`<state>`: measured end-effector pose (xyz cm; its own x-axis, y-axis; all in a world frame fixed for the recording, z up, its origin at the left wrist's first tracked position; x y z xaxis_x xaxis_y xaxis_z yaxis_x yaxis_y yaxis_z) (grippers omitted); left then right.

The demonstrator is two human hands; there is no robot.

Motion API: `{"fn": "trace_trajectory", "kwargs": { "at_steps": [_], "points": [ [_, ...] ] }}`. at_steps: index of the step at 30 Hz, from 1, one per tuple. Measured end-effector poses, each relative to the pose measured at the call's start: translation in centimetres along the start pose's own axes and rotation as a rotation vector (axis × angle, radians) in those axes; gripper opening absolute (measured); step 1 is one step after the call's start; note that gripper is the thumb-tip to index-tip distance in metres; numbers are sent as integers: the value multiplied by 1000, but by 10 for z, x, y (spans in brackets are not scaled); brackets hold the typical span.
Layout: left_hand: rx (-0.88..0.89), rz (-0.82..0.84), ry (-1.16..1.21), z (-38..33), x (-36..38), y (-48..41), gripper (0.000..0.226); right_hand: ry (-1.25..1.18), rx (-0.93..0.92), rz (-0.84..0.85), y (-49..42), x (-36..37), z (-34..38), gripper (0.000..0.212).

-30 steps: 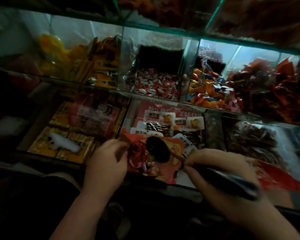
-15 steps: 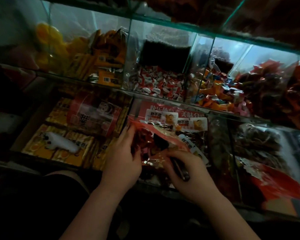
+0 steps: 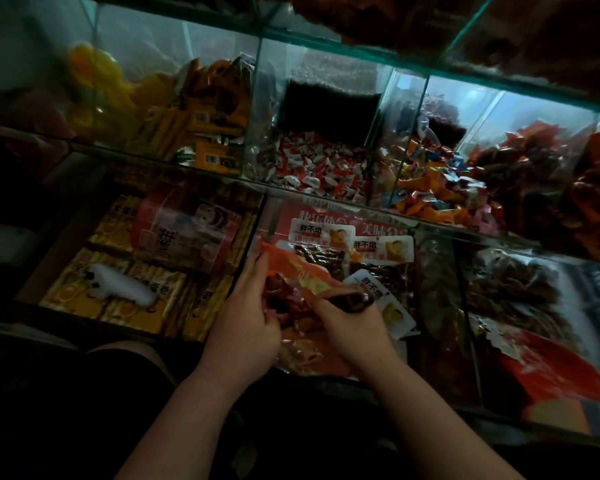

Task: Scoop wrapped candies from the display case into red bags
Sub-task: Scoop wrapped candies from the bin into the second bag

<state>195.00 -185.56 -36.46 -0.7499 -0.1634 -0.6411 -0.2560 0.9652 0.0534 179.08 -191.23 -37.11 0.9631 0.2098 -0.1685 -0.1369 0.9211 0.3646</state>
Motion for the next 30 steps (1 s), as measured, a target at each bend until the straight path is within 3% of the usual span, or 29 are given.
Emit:
{"fn": "trace_trajectory", "kwargs": {
  "at_steps": [4, 10, 14, 17, 19, 23, 25, 30],
  "points": [
    [13, -1, -11, 8, -5, 0, 91, -470, 170, -157, 17, -3, -11, 9],
    [21, -2, 57, 11, -10, -1, 90, -545, 112, -295, 41, -38, 2, 15],
    [124, -339, -44, -10, -17, 10, 67, -604, 95, -303, 50, -63, 12, 19],
    [400, -577, -93, -32, -18, 27, 39, -679, 93, -327, 59, -79, 17, 22],
    [477, -516, -90, -41, -6, 32, 33, -717, 94, -325, 65, -88, 18, 20],
    [136, -225, -202, -38, 20, 26, 51, -769, 75, -310, 81, -106, 24, 19],
    [51, -135, -266, -34, 25, 20, 64, -784, 60, -300, 91, -113, 28, 21],
    [89, -84, -355, -40, 37, 13, 82, -767, 41, -268, 112, -122, 36, 22]
  ]
}}
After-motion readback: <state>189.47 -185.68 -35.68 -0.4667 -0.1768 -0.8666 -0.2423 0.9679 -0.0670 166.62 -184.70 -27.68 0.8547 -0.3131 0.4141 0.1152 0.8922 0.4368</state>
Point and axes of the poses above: each hand's wrist, its own y-axis away from the middle knuckle, its own x-axis out of the palm, z = x × y, the point moved 3 cm from there along -y, towards the middle knuckle, and after that the axes turned 7 degrees about -y, right-handed, at the moved point
